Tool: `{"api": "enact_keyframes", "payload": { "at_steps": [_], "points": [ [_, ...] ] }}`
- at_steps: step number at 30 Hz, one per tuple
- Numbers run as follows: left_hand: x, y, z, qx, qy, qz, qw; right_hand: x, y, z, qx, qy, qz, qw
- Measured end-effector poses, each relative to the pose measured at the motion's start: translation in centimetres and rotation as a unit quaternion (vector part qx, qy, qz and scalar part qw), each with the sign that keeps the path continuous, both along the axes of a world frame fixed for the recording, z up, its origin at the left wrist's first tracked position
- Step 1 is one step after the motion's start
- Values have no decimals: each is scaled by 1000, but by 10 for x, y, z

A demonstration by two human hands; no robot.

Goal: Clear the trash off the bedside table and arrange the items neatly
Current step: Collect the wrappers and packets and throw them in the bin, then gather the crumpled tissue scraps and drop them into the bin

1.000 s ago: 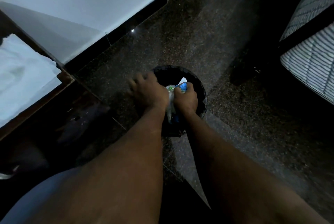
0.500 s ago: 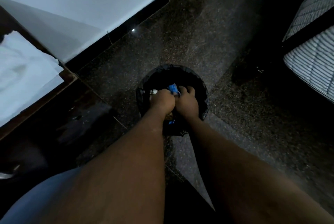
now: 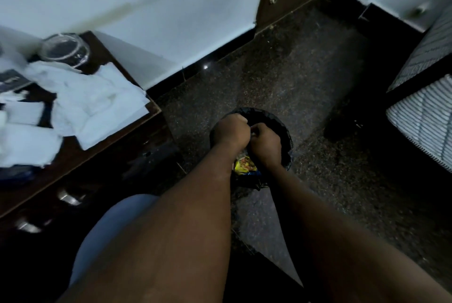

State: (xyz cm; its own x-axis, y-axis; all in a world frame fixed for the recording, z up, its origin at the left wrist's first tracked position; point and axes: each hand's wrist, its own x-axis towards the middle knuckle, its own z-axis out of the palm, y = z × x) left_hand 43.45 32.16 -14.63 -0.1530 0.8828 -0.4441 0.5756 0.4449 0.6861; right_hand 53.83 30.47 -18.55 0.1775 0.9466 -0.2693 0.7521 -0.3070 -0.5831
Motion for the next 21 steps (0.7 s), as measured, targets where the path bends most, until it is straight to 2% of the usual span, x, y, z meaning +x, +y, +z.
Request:
{"api": "enact_keyframes", "payload": {
  "at_steps": [9, 15, 17, 21],
  "points": [
    [-61, -54, 95, 144, -59, 101, 983, -47, -29, 112, 132, 16, 71, 989],
    [-153, -100, 144, 223, -30, 137, 965, -127, -57, 174, 214, 113, 138, 961],
    [-189, -119, 153, 230, -46, 154, 960, -160, -67, 188, 224, 134, 191, 946],
    [-255, -159, 163, 254, -41, 178, 950, -237, -80, 208, 182, 180, 270, 928]
  ]
}}
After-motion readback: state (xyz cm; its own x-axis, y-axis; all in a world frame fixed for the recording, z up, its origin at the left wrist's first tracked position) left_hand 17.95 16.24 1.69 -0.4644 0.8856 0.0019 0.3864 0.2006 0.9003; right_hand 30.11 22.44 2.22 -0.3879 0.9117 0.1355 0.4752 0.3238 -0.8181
